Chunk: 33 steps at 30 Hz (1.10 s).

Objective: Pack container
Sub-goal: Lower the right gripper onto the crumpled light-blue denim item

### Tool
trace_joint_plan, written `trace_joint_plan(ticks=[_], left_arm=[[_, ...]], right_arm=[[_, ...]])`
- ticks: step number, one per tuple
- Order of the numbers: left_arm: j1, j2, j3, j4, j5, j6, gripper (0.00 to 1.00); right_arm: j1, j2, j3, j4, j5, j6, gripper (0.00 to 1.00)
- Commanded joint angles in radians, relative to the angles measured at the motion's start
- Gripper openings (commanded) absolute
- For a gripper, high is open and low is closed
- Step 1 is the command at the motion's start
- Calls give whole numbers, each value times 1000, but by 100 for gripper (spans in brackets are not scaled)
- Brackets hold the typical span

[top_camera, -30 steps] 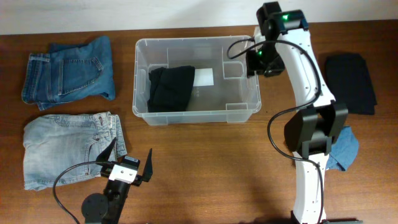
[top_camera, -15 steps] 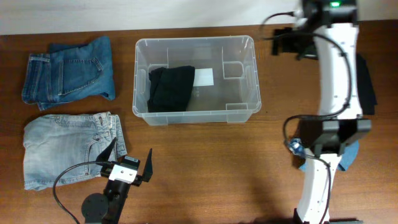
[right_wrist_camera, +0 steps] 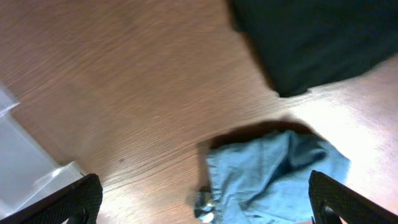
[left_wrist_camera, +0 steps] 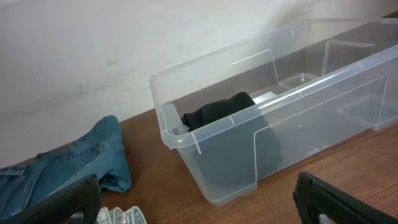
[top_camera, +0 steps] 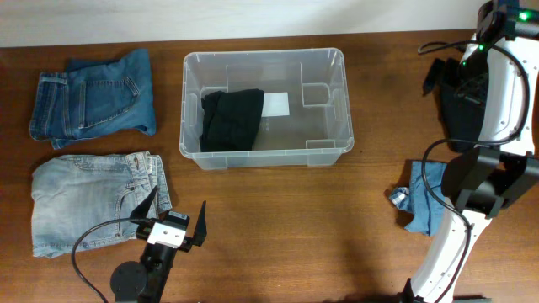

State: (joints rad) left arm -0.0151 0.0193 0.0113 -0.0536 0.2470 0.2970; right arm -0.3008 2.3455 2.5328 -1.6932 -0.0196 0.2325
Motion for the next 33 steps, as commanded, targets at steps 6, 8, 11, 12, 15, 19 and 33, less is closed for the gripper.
trace_joint_plan(ticks=[6,8,11,12,15,19,33], left_arm=[[5,-6,-2,-7,0,11,99],[5,-6,-2,-7,0,11,99],[5,-6,-2,-7,0,11,99],[5,-6,-2,-7,0,11,99],[5,-6,-2,-7,0,11,99],[5,-6,-2,-7,0,11,99],[5,-6,-2,-7,0,11,99]], right_arm=[[-42,-69,-32,-6,82,91,98],[-39,-102,-38,-6,81,91,99],[-30,-187,-86,-6,82,91,99],[-26,-220,-111,-6,85,90,98],[-27,-362,-238,-6,108,92,99],[-29,-466,-356,-5,148,122,99],[-29,-615,-743,115,189,268,99]])
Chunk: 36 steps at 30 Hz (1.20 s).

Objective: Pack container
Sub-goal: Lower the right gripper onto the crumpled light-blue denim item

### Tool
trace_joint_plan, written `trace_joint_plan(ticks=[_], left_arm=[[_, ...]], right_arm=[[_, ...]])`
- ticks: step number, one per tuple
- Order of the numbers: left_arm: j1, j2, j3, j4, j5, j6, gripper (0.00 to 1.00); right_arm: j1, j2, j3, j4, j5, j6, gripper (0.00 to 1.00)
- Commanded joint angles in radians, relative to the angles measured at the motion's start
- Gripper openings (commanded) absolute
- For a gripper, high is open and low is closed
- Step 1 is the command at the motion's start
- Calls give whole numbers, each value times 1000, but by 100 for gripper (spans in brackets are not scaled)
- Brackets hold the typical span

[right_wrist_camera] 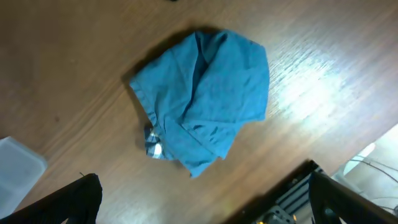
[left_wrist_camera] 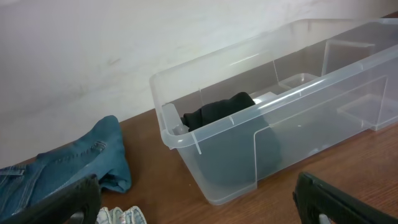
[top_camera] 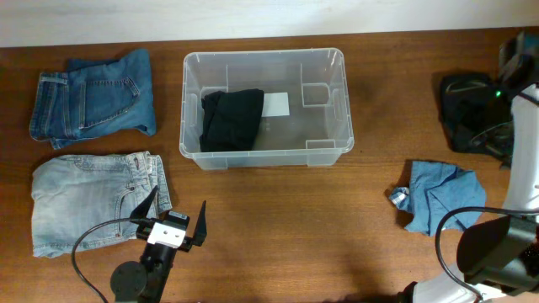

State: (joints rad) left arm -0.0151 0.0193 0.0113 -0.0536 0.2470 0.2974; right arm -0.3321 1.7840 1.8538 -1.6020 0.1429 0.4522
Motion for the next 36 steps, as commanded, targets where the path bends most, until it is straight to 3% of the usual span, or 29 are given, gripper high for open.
trace_joint_plan(ticks=[1,13,22,36], left_arm=[[5,-6,-2,-7,0,11,99],[5,-6,-2,-7,0,11,99],[5,-6,-2,-7,0,11,99],[5,-6,-2,-7,0,11,99]], right_arm=[[3,-61,-96,42,27,60,99],[-59,-103,-352,161,18,102,99],[-223,-102,-494,349,-385,-162,99],[-454,-102,-639,415,-424,-271,99]])
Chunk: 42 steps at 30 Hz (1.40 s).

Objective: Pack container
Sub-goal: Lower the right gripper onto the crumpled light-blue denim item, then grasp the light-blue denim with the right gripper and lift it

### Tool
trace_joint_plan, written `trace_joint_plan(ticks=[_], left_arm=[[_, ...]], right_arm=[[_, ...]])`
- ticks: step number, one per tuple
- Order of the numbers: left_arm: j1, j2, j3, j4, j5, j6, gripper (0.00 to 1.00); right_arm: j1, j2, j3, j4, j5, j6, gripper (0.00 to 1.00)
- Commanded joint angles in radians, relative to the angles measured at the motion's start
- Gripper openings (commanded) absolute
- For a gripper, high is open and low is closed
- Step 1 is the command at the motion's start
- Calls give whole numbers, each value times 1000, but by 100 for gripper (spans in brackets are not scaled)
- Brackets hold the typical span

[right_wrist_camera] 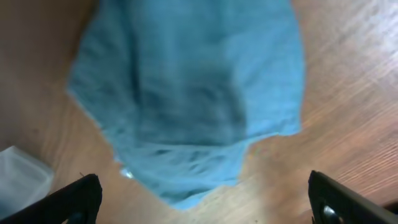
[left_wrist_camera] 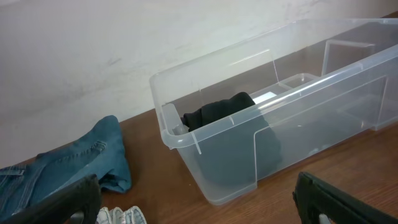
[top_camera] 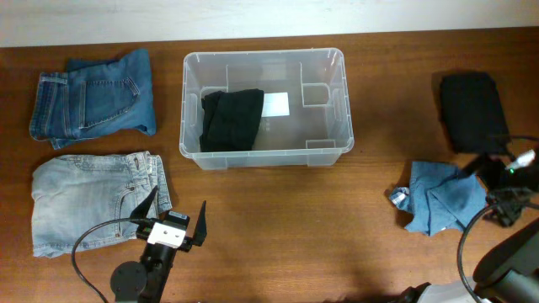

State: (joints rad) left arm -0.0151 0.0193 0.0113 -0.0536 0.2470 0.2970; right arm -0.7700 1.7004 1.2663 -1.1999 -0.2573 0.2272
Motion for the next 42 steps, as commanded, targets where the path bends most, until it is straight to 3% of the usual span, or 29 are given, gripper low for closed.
trace_joint_plan(ticks=[1,9,34,42], left_arm=[[5,-6,-2,-7,0,11,99],[5,-6,-2,-7,0,11,99],[5,-6,-2,-7,0,11,99],[5,-6,-2,-7,0,11,99]], right_arm=[[-16,-19,-78,32,-24,-45,99],[-17,-19,-198,169,-24,-43,99],[-14,-9,-247,335,-26,-36,99],[73,-6,-247,394,-16,-36,98]])
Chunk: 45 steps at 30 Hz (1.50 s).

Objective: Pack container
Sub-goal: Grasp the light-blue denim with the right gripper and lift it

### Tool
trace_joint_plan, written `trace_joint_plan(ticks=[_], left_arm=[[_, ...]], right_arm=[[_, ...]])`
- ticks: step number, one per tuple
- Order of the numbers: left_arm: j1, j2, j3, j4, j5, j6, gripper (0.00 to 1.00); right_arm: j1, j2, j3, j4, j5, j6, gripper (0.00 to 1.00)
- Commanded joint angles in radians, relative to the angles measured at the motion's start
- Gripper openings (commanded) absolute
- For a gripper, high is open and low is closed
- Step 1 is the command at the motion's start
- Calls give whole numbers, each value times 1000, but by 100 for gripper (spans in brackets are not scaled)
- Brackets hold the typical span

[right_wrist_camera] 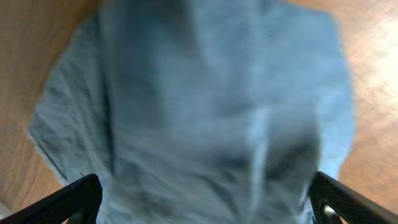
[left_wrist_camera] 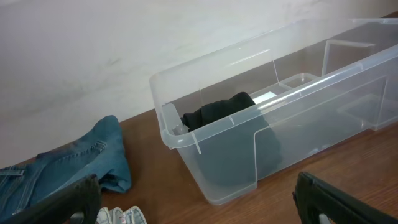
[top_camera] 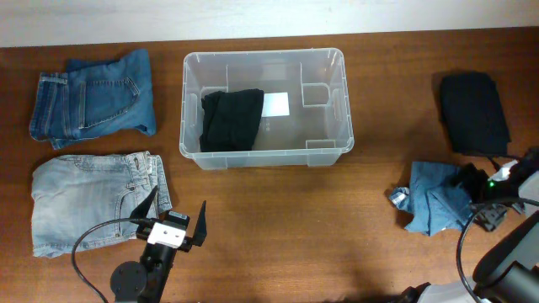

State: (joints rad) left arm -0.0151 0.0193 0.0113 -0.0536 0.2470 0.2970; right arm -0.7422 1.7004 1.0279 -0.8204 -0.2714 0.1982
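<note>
The clear plastic container [top_camera: 337, 101] stands at the table's back middle, a black garment [top_camera: 229, 118] lying in its left half. A crumpled blue cloth [top_camera: 431, 199] lies at the right front. My right gripper [top_camera: 477, 200] is open and low over the cloth's right part. In the right wrist view the blue cloth [right_wrist_camera: 205, 106] fills the frame between the spread fingertips [right_wrist_camera: 74, 200]. My left gripper [top_camera: 175, 222] stands open at the front left, holding nothing. It faces the container [left_wrist_camera: 211, 155] and the black garment [left_wrist_camera: 217, 109].
Dark blue jeans [top_camera: 93, 97] lie folded at the back left, and light blue jeans [top_camera: 84, 206] lie in front of them, beside my left gripper. A folded black garment [top_camera: 474, 109] lies at the back right, behind the blue cloth.
My right gripper has moved left from the cloth's right edge to over the cloth and closer to it, so the cloth now fills its view. The left arm has not moved.
My right arm first stood over the black garment at the back right. Then its gripper was at the table's right edge, looking down on the whole blue cloth. It was then beside the cloth, and is now open right over it. The left arm stayed still.
</note>
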Motion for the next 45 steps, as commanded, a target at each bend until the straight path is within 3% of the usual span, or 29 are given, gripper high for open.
trace_joint_plan(ticks=[1,5,35,45], left_arm=[[5,-6,-2,-7,0,11,99],[5,-6,-2,-7,0,11,99],[5,-6,-2,-7,0,11,99],[5,-6,-2,-7,0,11,99]], right_arm=[[55,-6,-9,16,14,-6,99],[77,-5,-9,17,100,23,99],[76,-3,-154,182,49,23,100],[76,-3,-155,180,35,23,77]])
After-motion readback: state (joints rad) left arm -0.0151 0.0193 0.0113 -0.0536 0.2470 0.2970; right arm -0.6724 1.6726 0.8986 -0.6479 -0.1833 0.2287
